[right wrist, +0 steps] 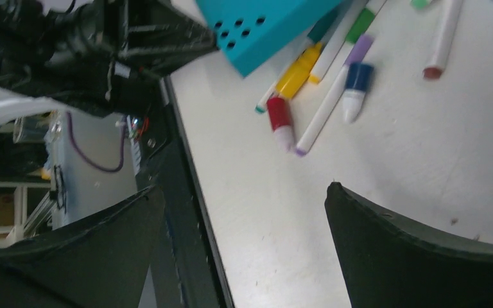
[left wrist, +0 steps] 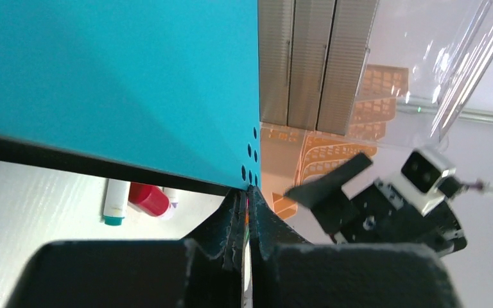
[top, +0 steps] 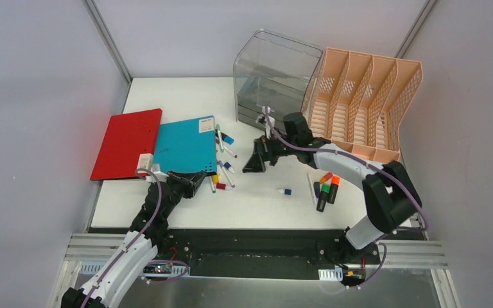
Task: Organize the desk
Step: Pick up the folder from the center of the board.
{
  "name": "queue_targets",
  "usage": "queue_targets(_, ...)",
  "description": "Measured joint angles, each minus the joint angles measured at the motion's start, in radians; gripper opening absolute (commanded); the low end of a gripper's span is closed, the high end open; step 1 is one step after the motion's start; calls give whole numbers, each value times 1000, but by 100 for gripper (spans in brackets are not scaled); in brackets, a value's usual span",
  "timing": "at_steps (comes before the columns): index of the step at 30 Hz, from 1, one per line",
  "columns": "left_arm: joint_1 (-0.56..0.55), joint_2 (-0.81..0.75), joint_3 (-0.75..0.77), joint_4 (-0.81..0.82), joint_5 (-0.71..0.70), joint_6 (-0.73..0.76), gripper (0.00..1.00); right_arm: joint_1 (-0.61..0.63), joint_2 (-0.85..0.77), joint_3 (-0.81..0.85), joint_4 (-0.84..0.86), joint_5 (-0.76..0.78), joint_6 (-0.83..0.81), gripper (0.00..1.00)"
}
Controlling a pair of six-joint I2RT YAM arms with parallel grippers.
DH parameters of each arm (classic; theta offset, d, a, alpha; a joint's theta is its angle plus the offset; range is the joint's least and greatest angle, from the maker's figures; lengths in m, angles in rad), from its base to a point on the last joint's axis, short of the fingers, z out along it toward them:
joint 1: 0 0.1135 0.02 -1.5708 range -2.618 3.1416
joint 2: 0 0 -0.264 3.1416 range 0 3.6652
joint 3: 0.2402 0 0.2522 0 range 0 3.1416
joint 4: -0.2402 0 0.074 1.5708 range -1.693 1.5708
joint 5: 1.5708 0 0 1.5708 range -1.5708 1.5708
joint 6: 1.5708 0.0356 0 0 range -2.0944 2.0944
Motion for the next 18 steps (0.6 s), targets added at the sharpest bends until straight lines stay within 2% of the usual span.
queue_targets(7, 0, -26, 6, -23, 40, -3, 0, 140, 208, 174, 165, 279, 217, 100)
queue_targets(12, 0, -74, 23, -65, 59, -2, 0, 199, 347, 320, 148, 435, 370, 100)
queue_targets(18, 0, -93, 28, -87, 66, -2, 0, 219, 396, 330, 110, 525, 503, 100)
